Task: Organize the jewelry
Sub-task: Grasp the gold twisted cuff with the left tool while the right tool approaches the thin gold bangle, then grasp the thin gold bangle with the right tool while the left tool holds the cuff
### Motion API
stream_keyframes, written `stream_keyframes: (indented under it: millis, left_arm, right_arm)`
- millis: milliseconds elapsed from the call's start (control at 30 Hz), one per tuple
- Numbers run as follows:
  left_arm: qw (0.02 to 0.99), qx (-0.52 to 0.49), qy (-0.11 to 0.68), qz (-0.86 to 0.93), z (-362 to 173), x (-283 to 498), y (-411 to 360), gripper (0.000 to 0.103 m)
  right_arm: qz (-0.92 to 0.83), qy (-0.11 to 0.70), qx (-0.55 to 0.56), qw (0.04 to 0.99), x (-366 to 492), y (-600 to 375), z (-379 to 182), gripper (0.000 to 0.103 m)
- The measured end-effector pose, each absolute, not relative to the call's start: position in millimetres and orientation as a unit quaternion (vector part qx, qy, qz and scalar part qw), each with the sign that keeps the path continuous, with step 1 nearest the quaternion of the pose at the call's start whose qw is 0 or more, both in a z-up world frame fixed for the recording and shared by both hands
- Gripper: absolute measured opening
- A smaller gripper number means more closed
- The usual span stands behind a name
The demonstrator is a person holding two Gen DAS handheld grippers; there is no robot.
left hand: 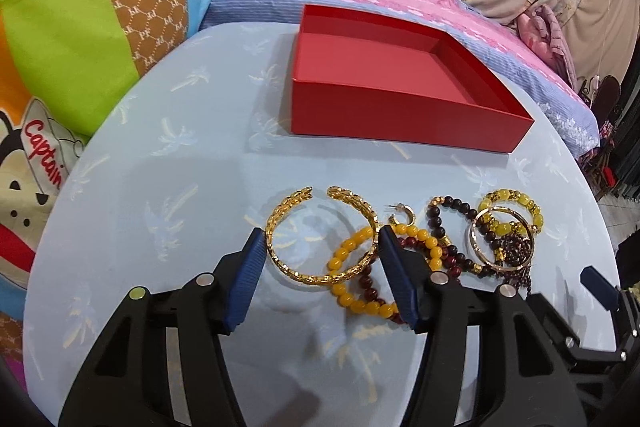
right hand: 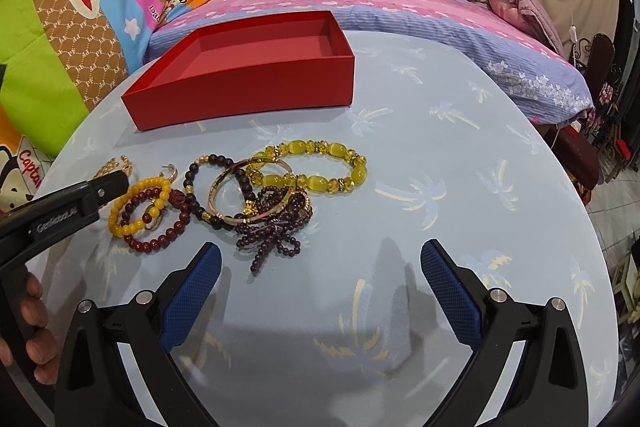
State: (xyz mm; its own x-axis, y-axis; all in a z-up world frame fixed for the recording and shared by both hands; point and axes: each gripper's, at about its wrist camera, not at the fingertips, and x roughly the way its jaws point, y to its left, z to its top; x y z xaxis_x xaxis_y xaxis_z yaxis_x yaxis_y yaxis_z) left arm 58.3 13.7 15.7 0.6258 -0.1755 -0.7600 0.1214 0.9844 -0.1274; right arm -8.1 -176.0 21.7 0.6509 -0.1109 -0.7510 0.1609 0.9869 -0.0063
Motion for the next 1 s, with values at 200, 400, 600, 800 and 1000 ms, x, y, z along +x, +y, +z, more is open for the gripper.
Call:
stream_keyframes:
  millis: [200, 400, 600, 800, 1000]
  left_arm:
    - [0.904, -0.026, 0.422, -0.066, 15.1, 44.3, 29.1, 0.055]
    - [0.903, -0.026, 0.425, -0.06, 10.8, 35.4, 38.6, 0.055]
    - [0.9, -0.028, 0.429, -0.065, 6.0, 32.5, 39.3, 0.055]
    - [0.9, -0.027, 0.431, -0.067, 3.2, 33.0, 38.5, 0.055]
    - [0.9, -0.023, 0.43, -0.066, 1.7, 32.4, 36.8, 0.055]
  right_arm:
    - [-0.07, 0.399, 0.019, 0.914, -2.4, -166.2, 28.7, 0.096]
    - [-0.067, 0.393, 0.007, 0.917, 9.9, -155.2, 31.4, 0.094]
    - [-0.068, 0.396, -0.005, 0.916, 24.3, -146.7, 27.8, 0.09]
    - [-0.074, 0.413, -0.015, 0.908, 34.3, -143.8, 18.1, 0.082]
    - [-0.071, 0.423, -0.017, 0.903, 36.8, -143.7, 13.1, 0.074]
